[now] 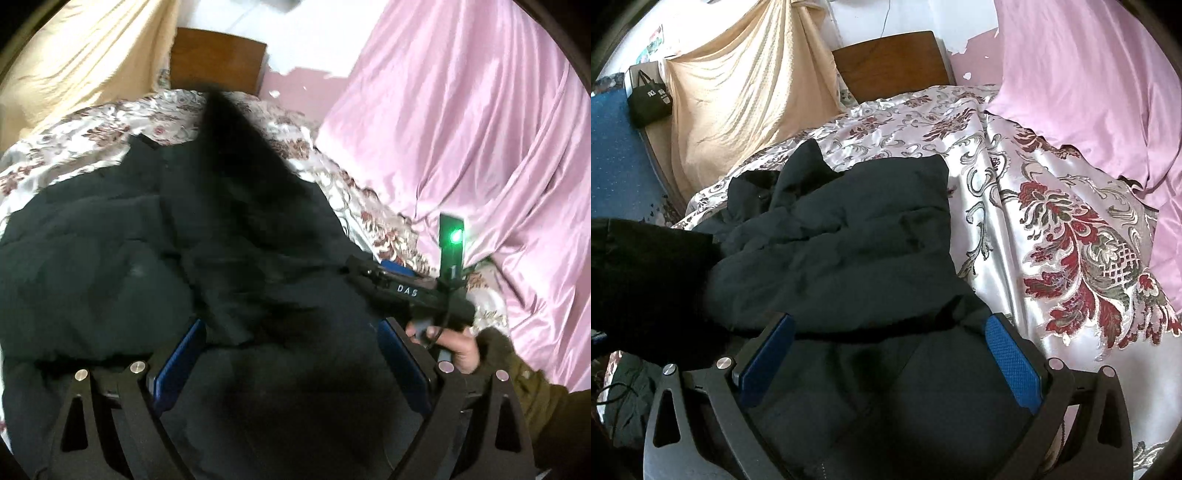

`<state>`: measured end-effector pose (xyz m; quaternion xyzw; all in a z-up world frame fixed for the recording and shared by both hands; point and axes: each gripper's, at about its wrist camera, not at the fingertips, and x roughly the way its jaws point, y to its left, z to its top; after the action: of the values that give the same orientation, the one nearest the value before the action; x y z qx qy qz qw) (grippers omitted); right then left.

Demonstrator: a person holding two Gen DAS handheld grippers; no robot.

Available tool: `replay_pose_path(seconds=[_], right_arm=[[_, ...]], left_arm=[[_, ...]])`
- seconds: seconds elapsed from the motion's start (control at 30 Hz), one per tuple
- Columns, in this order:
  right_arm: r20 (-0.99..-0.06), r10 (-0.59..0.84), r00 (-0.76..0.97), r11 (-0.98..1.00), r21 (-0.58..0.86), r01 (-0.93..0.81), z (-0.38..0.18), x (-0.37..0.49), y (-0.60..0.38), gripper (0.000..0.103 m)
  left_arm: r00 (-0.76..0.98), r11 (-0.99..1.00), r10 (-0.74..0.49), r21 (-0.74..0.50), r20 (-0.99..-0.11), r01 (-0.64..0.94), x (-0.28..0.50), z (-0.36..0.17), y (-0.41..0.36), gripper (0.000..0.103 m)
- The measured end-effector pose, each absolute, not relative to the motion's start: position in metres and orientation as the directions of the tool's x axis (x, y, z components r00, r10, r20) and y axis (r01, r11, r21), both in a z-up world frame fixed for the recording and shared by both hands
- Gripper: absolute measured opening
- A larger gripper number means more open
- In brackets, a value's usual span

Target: Fold large clothes

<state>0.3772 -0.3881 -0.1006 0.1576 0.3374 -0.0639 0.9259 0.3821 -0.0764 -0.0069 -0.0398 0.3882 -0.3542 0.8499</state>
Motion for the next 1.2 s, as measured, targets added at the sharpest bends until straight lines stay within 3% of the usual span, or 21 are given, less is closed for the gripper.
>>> replay_pose_path(seconds=[0.1, 0.3, 0.4, 0.53, 0.63, 0.7, 0.8, 0.83, 0.87, 0.97, 1.07, 1.2], right_arm=[[-0.628, 0.021, 0.778, 0.936, 0.286, 0.205, -0.097, 0.372, -0.388, 0.102], [-0.496, 0.259, 0.829, 0.73, 0.663, 0.169, -0.105, 0.339, -0.41, 0.102], [-0.437, 0.301, 0.848, 0.679, 0.723, 0.131, -0.104, 0.33, -0.413, 0.102], [-0.528, 0.326, 0.784, 0.726, 0.671, 0.15, -0.106, 0.348, -0.398, 0.102], [-0.608, 0.332, 0.722, 0.794, 0.593, 0.134, -0.101, 0.365, -0.373, 0.102], [-0.641, 0.315, 0.7, 0.83, 0.544, 0.124, -0.1, 0.373, -0.359, 0.102], [-0.644, 0.355, 0.677, 0.813, 0.571, 0.116, -0.101, 0.384, -0.35, 0.101], [-0.638, 0.373, 0.673, 0.798, 0.591, 0.118, -0.104, 0.387, -0.349, 0.094], [-0.635, 0.384, 0.67, 0.786, 0.606, 0.124, -0.105, 0.39, -0.349, 0.074], [-0.653, 0.391, 0.648, 0.768, 0.62, 0.162, -0.112, 0.393, -0.346, 0.045], [-0.649, 0.371, 0.664, 0.776, 0.609, 0.162, -0.105, 0.389, -0.341, 0.038], [-0.615, 0.335, 0.714, 0.824, 0.558, 0.094, -0.065, 0.383, -0.335, 0.015]], left_arm=[[0.51, 0.793, -0.591, -0.335, -0.625, 0.508, 0.377, -0.001, -0.058, 0.095], [0.575, 0.912, -0.41, -0.327, -0.707, 0.249, 0.383, -0.02, 0.003, 0.097], [0.594, 0.926, -0.347, -0.367, -0.726, 0.093, 0.38, -0.036, 0.043, 0.097], [0.594, 0.903, -0.272, -0.415, -0.757, -0.115, 0.38, -0.06, 0.095, 0.097], [0.616, 0.862, -0.289, -0.479, -0.733, -0.165, 0.378, -0.065, 0.12, 0.097], [0.617, 0.874, -0.206, -0.427, -0.76, -0.234, 0.377, -0.067, 0.129, 0.097], [0.622, 0.865, -0.201, -0.435, -0.757, -0.25, 0.38, -0.069, 0.135, 0.097], [0.623, 0.86, -0.202, -0.441, -0.756, -0.256, 0.381, -0.069, 0.138, 0.097], [0.625, 0.858, -0.2, -0.443, -0.754, -0.26, 0.383, -0.069, 0.139, 0.097], [0.626, 0.867, -0.19, -0.428, -0.756, -0.254, 0.388, -0.067, 0.14, 0.097], [0.629, 0.878, -0.181, -0.413, -0.756, -0.242, 0.393, -0.06, 0.137, 0.097], [0.644, 0.877, -0.182, -0.419, -0.743, -0.236, 0.404, -0.052, 0.133, 0.097]])
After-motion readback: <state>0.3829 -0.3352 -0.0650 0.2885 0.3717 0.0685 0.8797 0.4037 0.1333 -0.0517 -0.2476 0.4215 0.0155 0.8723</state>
